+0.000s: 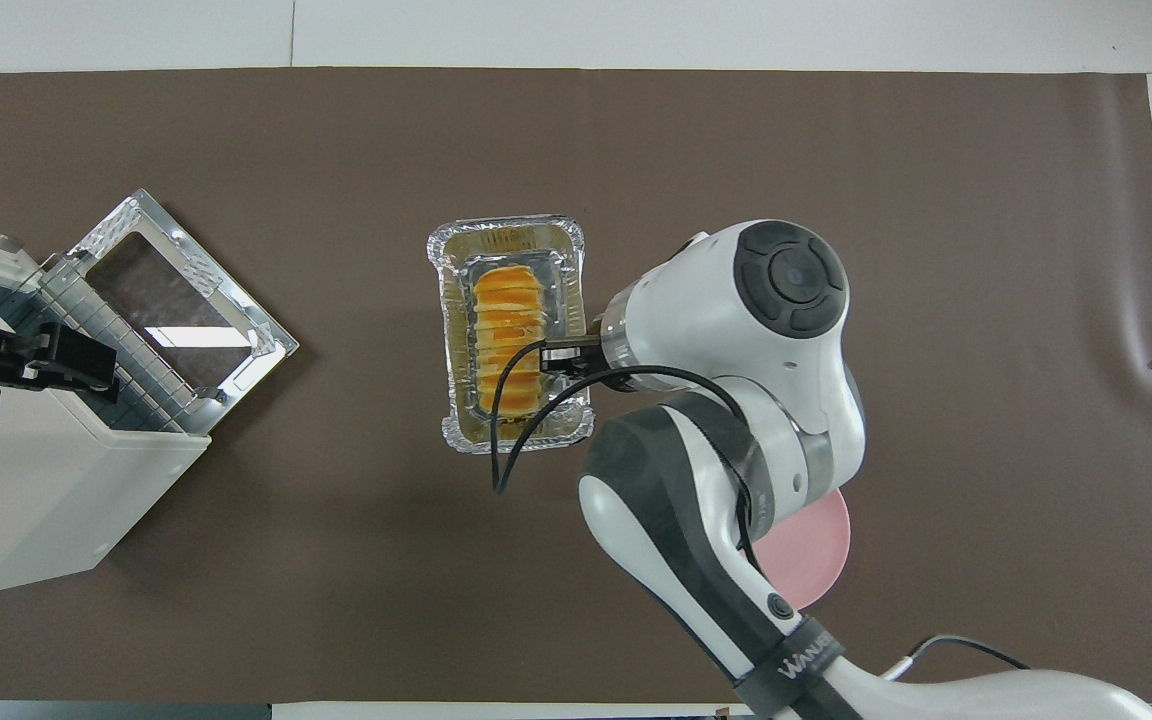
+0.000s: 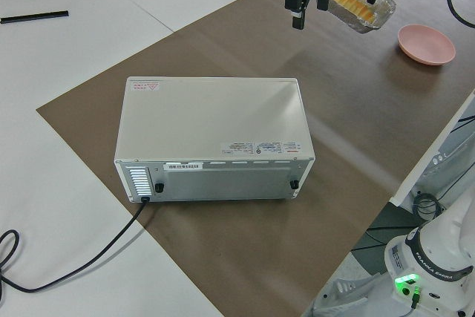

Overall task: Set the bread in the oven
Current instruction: 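Slide the foil tray toward the toaster oven with the right gripper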

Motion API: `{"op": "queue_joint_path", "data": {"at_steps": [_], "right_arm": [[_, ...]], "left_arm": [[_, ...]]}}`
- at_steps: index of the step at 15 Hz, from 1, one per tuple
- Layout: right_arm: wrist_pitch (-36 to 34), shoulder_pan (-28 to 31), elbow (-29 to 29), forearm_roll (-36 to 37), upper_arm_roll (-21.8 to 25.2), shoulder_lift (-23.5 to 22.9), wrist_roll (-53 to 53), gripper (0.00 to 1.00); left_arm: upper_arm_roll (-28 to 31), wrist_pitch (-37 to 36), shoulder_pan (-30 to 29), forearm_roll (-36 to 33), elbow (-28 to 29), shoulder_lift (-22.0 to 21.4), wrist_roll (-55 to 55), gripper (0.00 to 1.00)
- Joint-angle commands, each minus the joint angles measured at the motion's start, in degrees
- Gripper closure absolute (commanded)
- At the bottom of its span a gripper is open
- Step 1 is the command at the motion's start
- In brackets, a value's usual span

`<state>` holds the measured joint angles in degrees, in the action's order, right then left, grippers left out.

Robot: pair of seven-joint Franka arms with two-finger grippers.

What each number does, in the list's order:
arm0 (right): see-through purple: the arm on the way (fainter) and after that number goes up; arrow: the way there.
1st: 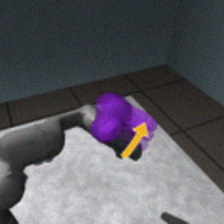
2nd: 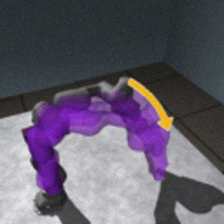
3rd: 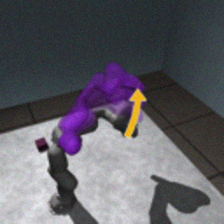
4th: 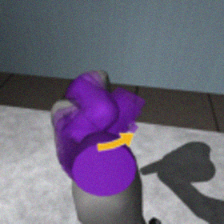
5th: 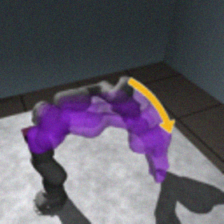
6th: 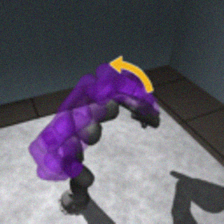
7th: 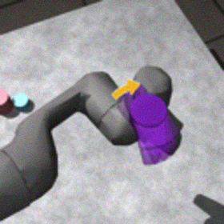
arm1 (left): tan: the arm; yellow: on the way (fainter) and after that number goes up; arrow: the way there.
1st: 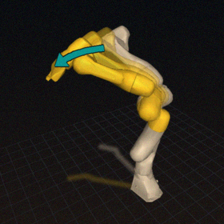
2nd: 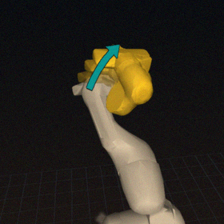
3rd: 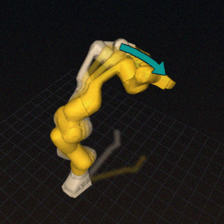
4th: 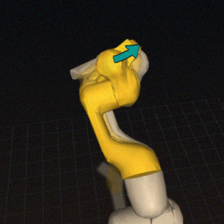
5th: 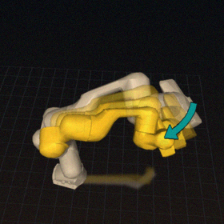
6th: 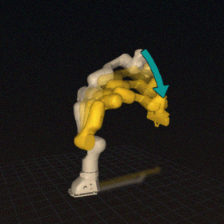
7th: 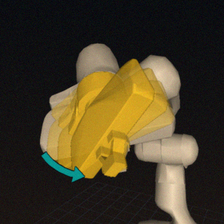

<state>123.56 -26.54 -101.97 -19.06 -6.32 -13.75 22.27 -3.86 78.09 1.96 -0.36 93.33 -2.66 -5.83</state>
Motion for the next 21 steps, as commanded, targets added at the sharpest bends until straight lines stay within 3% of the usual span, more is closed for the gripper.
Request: {"op": "queue_joint_path", "data": {"at_steps": [1,13,14,15,16,19,21], "right_arm": [[5.17,-1.24,4.50,-1.07,0.17,-9.09,1.54,1.00],[14.51,-1.58,3.35,-1.77,0.17,-16.04,1.63,1.00],[13.99,-1.50,3.35,-1.68,0.17,-16.05,1.63,0.85],[13.72,-1.41,3.35,-1.51,0.17,-15.96,1.63,0.55],[13.46,-1.58,3.44,-0.81,0.25,-15.87,1.55,0.01],[9.26,-0.98,6.41,0.77,0.26,-15.78,1.37,0.00],[2.16,-0.53,10.54,1.13,0.69,-15.26,1.46,0.00]], "left_arm": [[-0.09,0.92,-0.38,0.71,0.98,-0.94,-0.06,0.00],[-0.09,0.92,-0.38,0.71,0.98,-0.94,-0.06,0.00],[-0.09,0.92,-0.38,0.71,0.89,-1.03,-0.06,0.00],[-0.09,0.92,-0.38,0.71,0.89,-1.03,-0.06,0.00],[-0.09,0.92,-0.38,0.71,0.89,-1.03,-0.06,0.00],[-0.09,3.37,-0.38,0.62,0.72,-0.77,0.03,0.00],[-0.09,3.74,-0.47,0.62,0.80,-0.86,-0.14,0.00]]}}
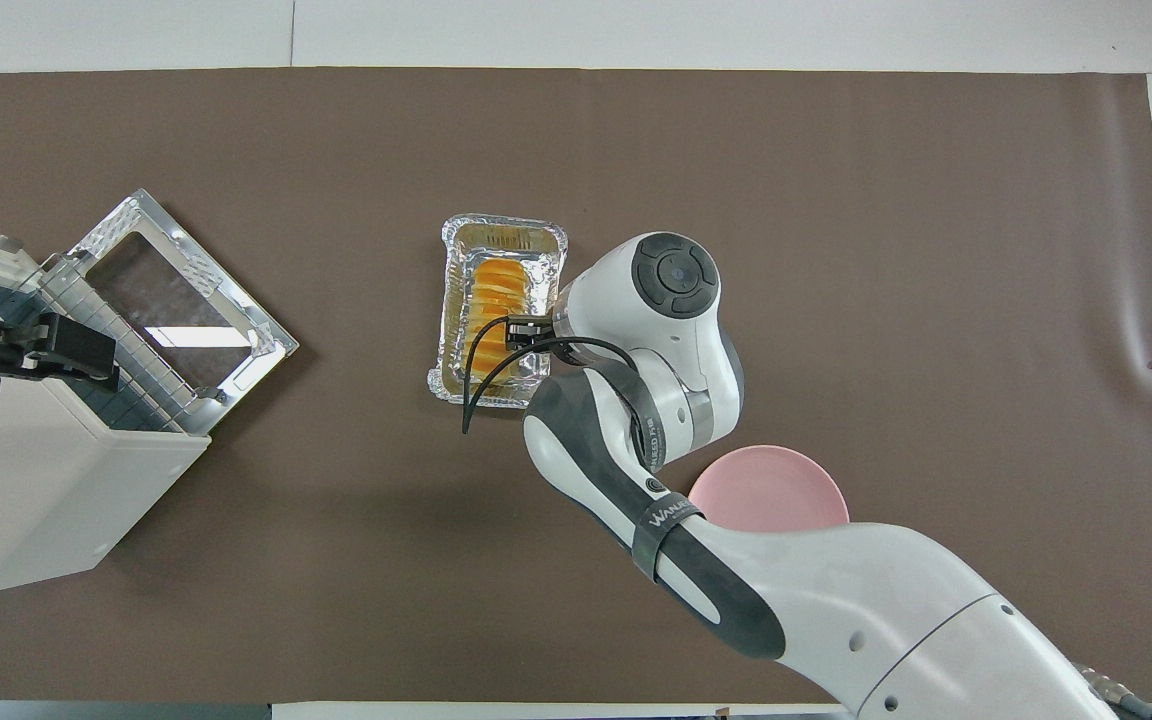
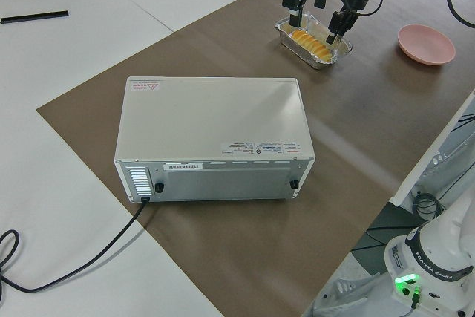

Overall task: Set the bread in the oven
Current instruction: 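Slide the foil tray toward the toaster oven with the right gripper, then release the tray with the right gripper while the left gripper reaches it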

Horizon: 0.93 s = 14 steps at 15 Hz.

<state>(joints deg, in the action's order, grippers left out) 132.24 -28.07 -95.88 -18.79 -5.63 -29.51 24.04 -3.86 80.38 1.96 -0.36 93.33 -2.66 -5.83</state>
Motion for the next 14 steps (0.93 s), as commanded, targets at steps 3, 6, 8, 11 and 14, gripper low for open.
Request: {"op": "queue_joint_path", "data": {"at_steps": [3,6,8,11,14], "right_arm": [[-11.99,1.26,4.92,5.24,1.06,5.05,-0.92,0.00],[-18.93,4.15,1.94,9.81,1.15,13.04,-3.20,0.00],[-23.23,7.57,-0.78,10.18,1.15,17.71,-6.62,0.00],[-30.17,13.20,-2.73,12.01,1.15,22.37,-14.43,0.00],[-36.95,16.63,-3.34,15.27,1.15,27.29,-17.80,0.00]], "left_arm": [[-0.71,4.41,2.51,0.45,0.89,-0.68,-3.90,0.00],[-0.97,8.47,5.93,0.80,0.55,0.89,-7.70,0.00],[-0.97,12.84,8.39,2.37,-1.12,4.49,-9.97,0.00],[-0.97,17.79,11.55,6.42,-5.15,11.94,-13.40,0.00],[-0.80,23.38,18.84,5.02,-10.27,21.01,-23.15,0.00]]}}
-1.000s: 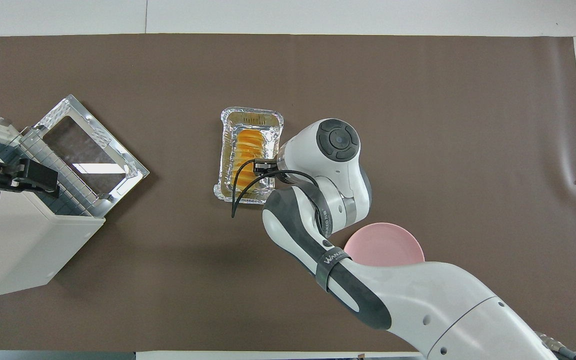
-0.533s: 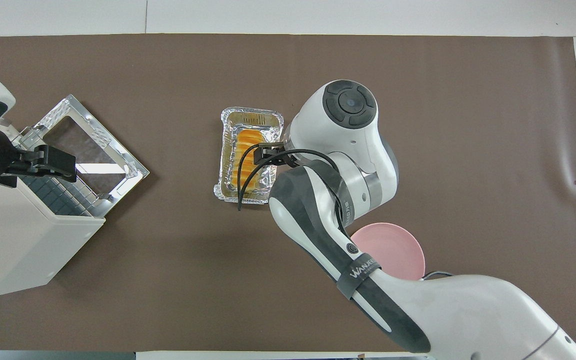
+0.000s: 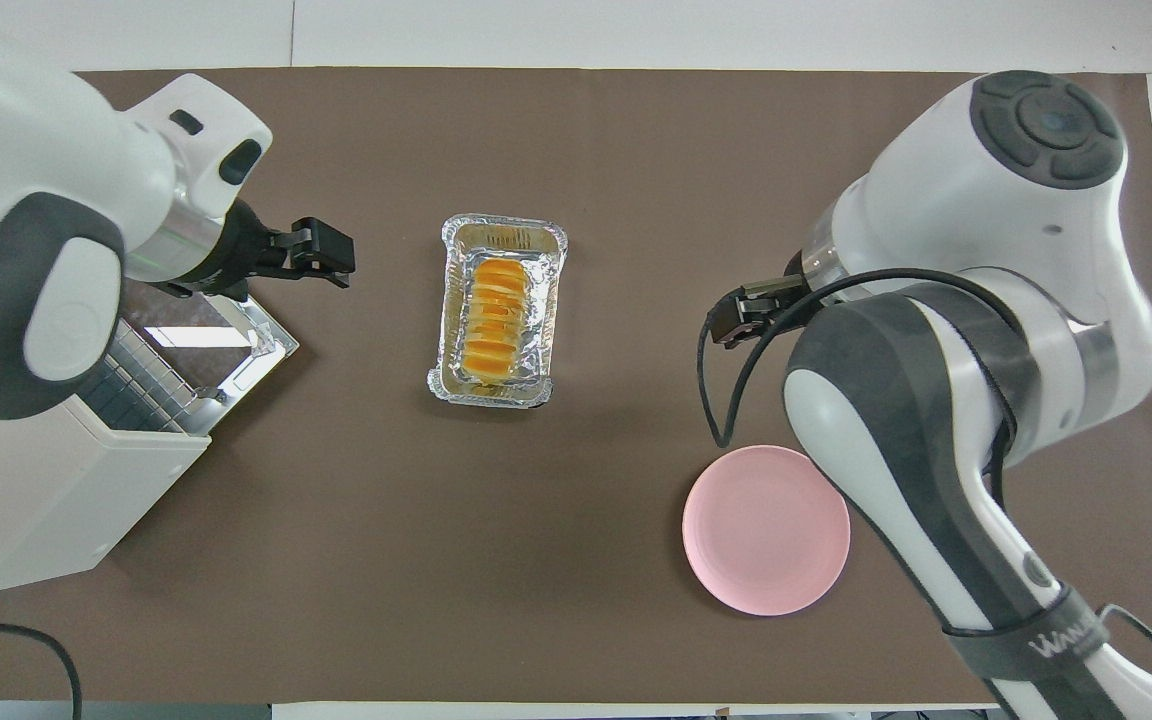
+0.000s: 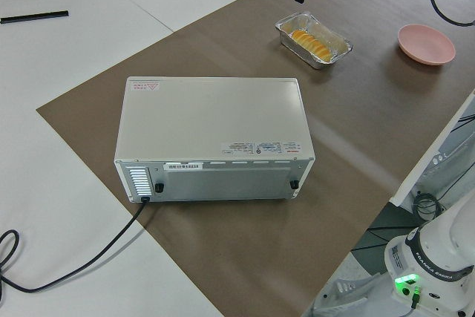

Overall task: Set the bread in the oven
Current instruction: 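Release the tray with the right gripper while the left gripper reaches it, then grasp the foil tray with the left gripper while the right gripper withdraws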

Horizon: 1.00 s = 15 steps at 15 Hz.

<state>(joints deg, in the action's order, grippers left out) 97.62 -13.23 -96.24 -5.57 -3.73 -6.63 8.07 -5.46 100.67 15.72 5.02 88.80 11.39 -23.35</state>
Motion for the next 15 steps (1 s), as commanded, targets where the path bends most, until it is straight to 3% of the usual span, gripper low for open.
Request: {"op": "queue_joint_path", "data": {"at_steps": [1,3,7,11,13,15], "right_arm": [[-3.48,2.67,-4.38,2.23,-0.76,6.35,-1.83,0.00],[-3.32,4.60,-7.73,2.23,-0.76,10.05,-2.26,0.00],[-6.56,7.77,-8.27,2.23,-0.76,12.52,-5.87,0.00],[-6.13,13.30,-5.90,2.23,-0.84,12.61,-6.66,0.00],[-5.87,13.75,-5.45,2.14,-0.67,12.61,-6.75,0.00],[-6.65,14.10,-2.48,2.58,-0.67,11.47,-6.66,0.00]], "left_arm": [[0.81,6.43,6.77,-1.32,-5.14,7.77,-7.13,0.00],[0.81,9.97,10.01,-1.59,-4.17,10.57,-7.85,0.00],[1.16,11.65,17.22,-5.70,-4.08,16.55,-8.11,0.00],[0.98,19.28,18.47,-5.81,1.54,17.88,-10.04,0.00],[0.98,19.39,19.61,-5.81,1.90,18.49,-10.05,0.00],[0.98,20.52,19.27,-5.81,2.68,18.85,-10.05,0.06]]}}
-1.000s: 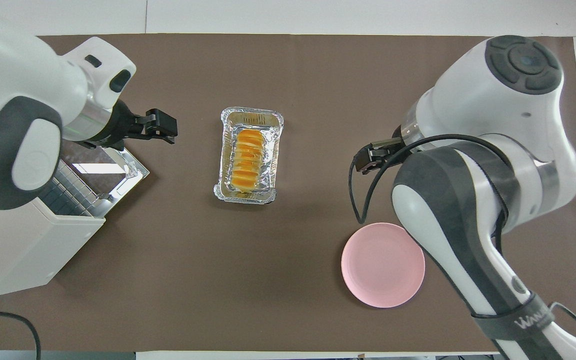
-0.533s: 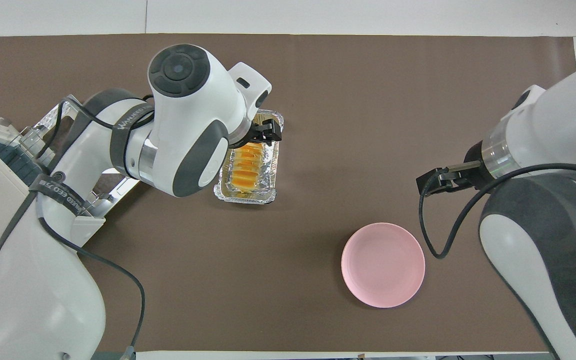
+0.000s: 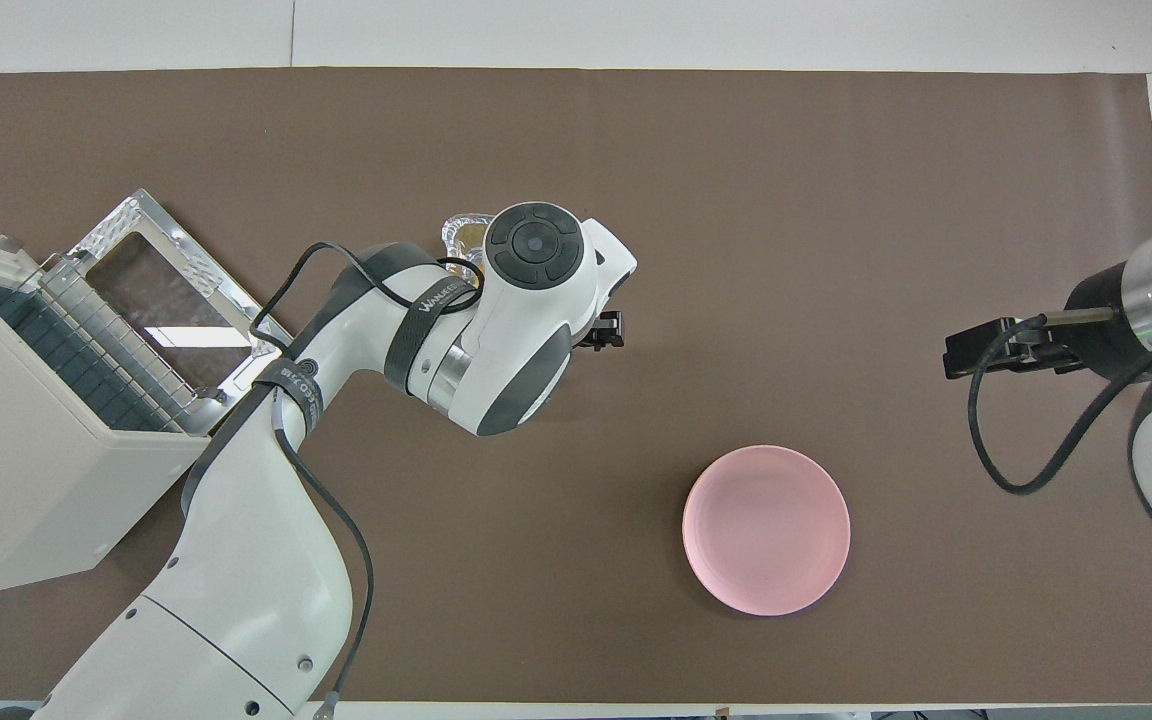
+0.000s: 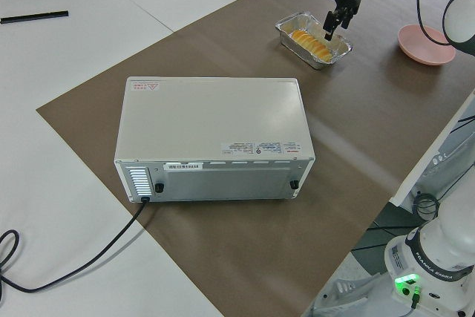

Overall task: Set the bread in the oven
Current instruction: 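Grasp the foil tray with the left gripper while the right gripper withdraws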

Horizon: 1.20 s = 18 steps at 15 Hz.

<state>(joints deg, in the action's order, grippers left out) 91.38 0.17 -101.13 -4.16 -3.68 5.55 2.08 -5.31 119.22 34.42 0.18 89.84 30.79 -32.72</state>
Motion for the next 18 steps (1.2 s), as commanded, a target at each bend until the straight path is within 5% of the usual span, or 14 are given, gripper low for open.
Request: {"op": "queue_joint_path", "data": {"at_steps": [1,7,11,15,18], "right_arm": [[-1.02,0.97,3.39,1.43,-0.71,-1.23,-0.67,0.00],[-4.28,0.36,4.45,4.42,-0.45,-2.03,-0.58,0.00],[-4.37,0.71,4.89,4.51,-0.45,-2.12,-0.58,0.00],[-4.72,1.76,4.72,4.60,-0.45,-1.94,-0.58,0.00],[-4.72,1.85,4.19,4.60,-0.36,-1.68,-0.49,0.00]], "left_arm": [[0.83,2.06,0.47,-0.98,1.74,-0.56,-0.68,0.16],[0.91,1.54,-0.05,0.51,1.83,-0.56,-2.50,0.99],[1.09,-1.35,-0.49,1.75,0.60,-0.64,-6.47,1.00],[3.80,-18.11,-4.79,3.60,-14.04,2.69,-10.70,1.00],[12.48,-24.72,-5.77,3.77,-17.95,2.00,-10.70,1.00]]}}
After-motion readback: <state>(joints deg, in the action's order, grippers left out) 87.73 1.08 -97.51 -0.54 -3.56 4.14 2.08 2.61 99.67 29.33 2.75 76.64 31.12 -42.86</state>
